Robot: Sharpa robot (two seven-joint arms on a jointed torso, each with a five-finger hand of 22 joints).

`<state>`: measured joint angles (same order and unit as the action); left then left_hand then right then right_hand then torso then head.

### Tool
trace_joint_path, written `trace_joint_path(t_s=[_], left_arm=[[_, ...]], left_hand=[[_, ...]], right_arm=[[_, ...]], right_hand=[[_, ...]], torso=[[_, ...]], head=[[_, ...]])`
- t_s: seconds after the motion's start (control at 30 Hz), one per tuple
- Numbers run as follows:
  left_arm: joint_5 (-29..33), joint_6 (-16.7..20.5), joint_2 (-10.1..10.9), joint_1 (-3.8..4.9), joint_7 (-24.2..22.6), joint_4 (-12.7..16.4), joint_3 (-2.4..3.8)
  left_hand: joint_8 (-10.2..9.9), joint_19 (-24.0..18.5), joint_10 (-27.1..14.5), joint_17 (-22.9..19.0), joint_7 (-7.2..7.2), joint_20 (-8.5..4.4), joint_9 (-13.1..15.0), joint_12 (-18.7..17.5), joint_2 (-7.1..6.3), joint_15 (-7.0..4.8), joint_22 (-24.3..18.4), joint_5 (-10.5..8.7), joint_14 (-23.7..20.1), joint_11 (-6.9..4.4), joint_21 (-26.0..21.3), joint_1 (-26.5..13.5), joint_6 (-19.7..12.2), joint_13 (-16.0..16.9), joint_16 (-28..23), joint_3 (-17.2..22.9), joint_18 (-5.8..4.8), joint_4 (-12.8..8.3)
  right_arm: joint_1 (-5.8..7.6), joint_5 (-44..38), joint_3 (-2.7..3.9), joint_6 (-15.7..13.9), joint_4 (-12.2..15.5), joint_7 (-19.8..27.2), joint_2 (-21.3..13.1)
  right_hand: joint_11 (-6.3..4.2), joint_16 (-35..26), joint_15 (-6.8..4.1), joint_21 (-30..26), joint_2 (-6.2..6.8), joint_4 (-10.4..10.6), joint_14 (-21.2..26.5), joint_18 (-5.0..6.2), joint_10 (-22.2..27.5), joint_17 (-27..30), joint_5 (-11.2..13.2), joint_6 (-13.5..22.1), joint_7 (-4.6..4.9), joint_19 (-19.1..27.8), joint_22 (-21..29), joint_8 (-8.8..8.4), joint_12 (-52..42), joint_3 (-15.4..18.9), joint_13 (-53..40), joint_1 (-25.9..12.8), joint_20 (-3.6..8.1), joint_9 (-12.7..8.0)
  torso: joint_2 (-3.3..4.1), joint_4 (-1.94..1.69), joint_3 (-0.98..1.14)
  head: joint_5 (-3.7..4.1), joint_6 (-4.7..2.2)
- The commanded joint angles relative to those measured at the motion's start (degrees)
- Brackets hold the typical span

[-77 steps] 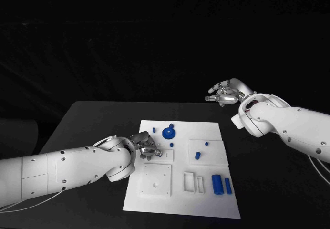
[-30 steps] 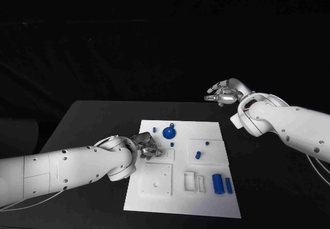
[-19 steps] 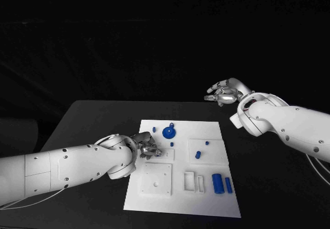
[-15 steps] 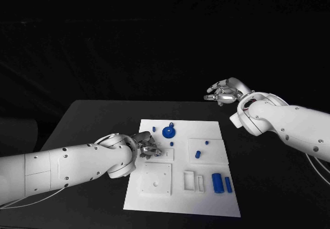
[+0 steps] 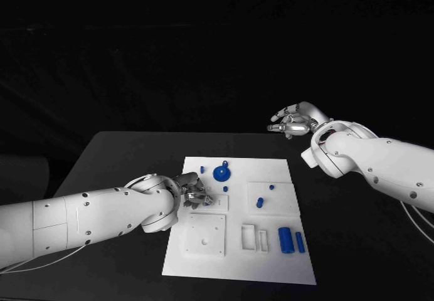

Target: Assemble the parts on the task board

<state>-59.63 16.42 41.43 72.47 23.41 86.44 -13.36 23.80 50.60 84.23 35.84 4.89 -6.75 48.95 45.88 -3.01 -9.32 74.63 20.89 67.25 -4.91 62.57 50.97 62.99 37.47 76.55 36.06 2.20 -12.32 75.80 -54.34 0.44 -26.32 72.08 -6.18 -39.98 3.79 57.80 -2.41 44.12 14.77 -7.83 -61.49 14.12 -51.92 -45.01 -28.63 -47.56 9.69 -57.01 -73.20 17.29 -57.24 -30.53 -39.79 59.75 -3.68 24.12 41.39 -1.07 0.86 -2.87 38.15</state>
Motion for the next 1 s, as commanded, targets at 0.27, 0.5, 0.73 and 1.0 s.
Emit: trace_joint_path(t_s=[0.27,0.5,0.73,1.0], left_arm=[[2.1,-4.0,-0.6,0.35,0.1,0.6,-0.13],[3.2,-5.8,-0.4,1.32,0.1,1.2,0.21],[5.1,-11.0,-0.3,2.97,0.7,0.9,0.28],[6.5,-13.1,-0.8,4.08,1.0,-0.7,0.37]], left_hand=[[0.3,-0.3,-2.4,-0.2,-6.2,-8.51,0.0,0.3,1.15,-0.83,-0.1,-0.45,-0.3,-2.04,0.2,0.3,9.6,-0.2,0.4,0.3,0.11,-0.2],[0.3,-0.4,-2.5,-0.4,-6.15,-8.48,0.0,0.2,1.26,-0.81,-0.2,-0.6,-0.4,-1.99,0.2,0.3,9.5,-0.4,0.3,0.4,0.09,-0.2],[-0.2,-1.2,-2.9,-1.6,-5.78,-8.3,0.0,-0.4,1.81,-0.57,-0.8,-6.92,-1.1,-1.61,0.1,0.0,8.6,-2.0,0.0,0.7,0.0,0.2],[-0.8,-1.6,-3.3,-2.3,-5.57,-8.2,0.3,-0.8,1.99,-0.48,-1.1,-9.92,-1.5,-1.45,0.1,0.2,8.1,-2.8,-0.3,0.9,-0.05,0.5]], right_arm=[[0.0,-0.1,0.0,0.8,-0.1,0.3,0.1],[-0.02,0.0,0.0,0.9,-0.3,0.4,0.2],[-0.1,0.1,-0.02,1.2,-0.6,0.4,0.4],[-0.22,0.3,-0.05,1.3,-0.9,0.5,0.7]], right_hand=[[-0.09,0.3,0.17,-0.3,-0.58,-0.3,0.4,0.87,0.5,0.1,-0.2,0.0,0.31,-0.2,-0.1,0.21,-0.4,0.1,0.1,0.1,0.04,0.1],[-0.08,0.4,0.18,-0.3,-0.62,-0.4,0.4,0.87,0.5,0.1,-0.3,0.0,0.31,-0.2,-0.1,0.2,-0.4,0.1,0.2,0.1,0.04,0.1],[-0.08,0.4,0.18,-0.3,-0.65,-0.4,0.4,0.87,0.5,0.1,-0.3,0.0,0.31,-0.2,-0.1,0.2,-0.4,0.1,0.2,0.1,0.03,0.1],[-0.07,0.4,0.19,-0.3,-0.68,-0.4,0.4,0.88,0.5,0.2,-0.3,0.0,0.32,-0.2,-0.2,0.19,-0.5,0.1,0.3,0.1,0.03,0.1]], torso=[[-0.04,-0.02,0.0],[-0.04,0.0,-0.01],[-0.06,-0.06,-0.03],[-0.01,0.0,-0.01]], head=[[0.06,-0.02],[0.11,-0.15],[0.09,-0.16],[0.03,-0.1]])
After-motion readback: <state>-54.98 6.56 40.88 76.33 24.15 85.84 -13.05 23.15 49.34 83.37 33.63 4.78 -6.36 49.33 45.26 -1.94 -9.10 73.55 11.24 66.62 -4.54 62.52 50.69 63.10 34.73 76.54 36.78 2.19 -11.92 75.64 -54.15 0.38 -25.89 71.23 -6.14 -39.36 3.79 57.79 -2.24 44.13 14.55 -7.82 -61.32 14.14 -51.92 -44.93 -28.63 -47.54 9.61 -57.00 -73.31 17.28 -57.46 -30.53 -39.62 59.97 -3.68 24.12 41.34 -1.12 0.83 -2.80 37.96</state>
